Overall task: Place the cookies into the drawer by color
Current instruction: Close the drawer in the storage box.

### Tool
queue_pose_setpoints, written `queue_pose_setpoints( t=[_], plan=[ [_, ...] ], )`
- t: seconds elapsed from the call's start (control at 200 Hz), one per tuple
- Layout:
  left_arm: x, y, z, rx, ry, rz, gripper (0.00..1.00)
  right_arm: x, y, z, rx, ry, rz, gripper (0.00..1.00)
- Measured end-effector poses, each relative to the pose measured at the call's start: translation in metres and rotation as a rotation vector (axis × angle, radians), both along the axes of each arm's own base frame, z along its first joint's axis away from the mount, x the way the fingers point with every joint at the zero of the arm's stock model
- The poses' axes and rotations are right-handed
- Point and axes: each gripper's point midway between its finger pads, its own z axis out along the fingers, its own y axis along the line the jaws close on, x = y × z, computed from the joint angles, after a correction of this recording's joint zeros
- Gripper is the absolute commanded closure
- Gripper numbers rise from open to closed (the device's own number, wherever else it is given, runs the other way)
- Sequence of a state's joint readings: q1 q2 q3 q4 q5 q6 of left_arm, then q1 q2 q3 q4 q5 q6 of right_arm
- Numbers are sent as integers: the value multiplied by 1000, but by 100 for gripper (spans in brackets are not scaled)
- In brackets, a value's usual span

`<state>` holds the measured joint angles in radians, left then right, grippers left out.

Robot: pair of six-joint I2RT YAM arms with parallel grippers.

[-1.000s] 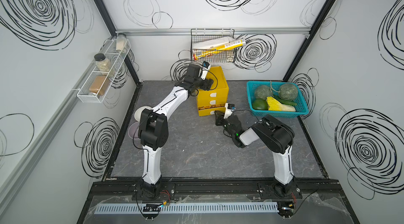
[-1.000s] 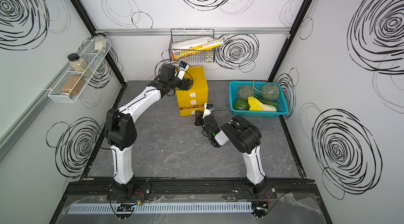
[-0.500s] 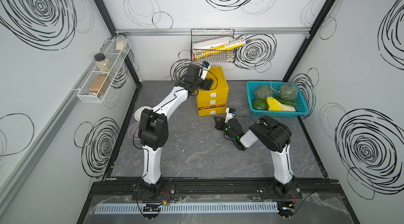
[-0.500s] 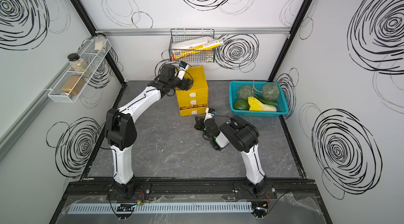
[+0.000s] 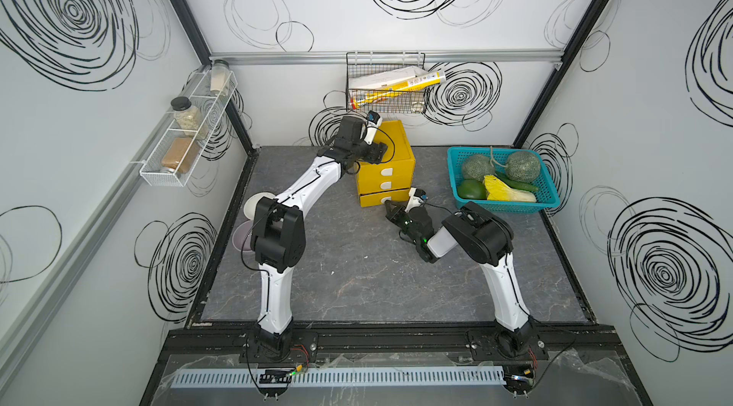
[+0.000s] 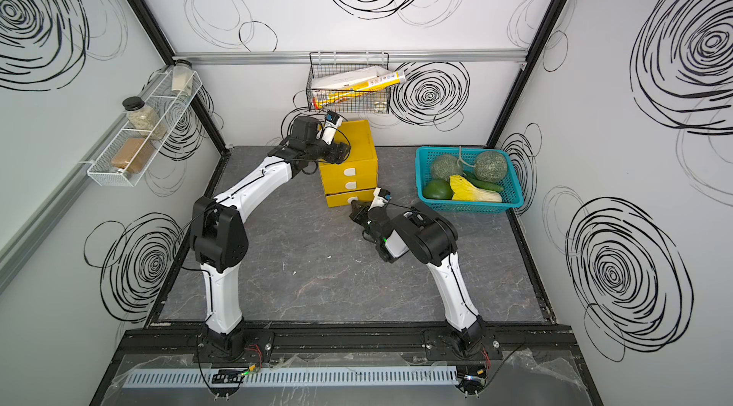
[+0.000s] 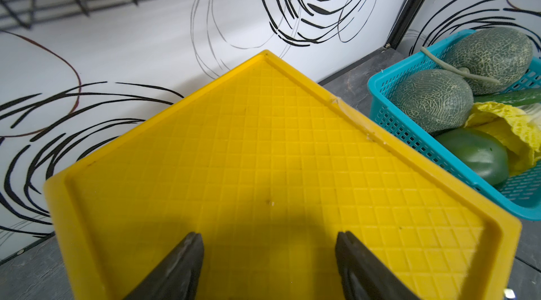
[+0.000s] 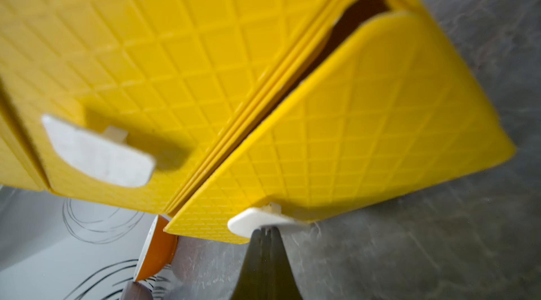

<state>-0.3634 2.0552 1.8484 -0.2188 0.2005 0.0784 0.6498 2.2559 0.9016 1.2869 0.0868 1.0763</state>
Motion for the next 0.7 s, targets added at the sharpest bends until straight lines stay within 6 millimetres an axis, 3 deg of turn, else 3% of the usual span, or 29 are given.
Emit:
queue_pose_setpoints(
  t=[0.41, 0.526, 0.701],
  plan=[
    [2, 4, 0, -1, 0, 7, 23, 10, 4, 3, 35, -5, -6, 98],
    [1, 4, 1, -2, 0, 7, 22, -1, -3, 1, 30, 16, 2, 97],
    [-4, 6, 3, -10, 10, 9, 19, -33, -21, 3, -6, 48, 18, 95]
  ],
)
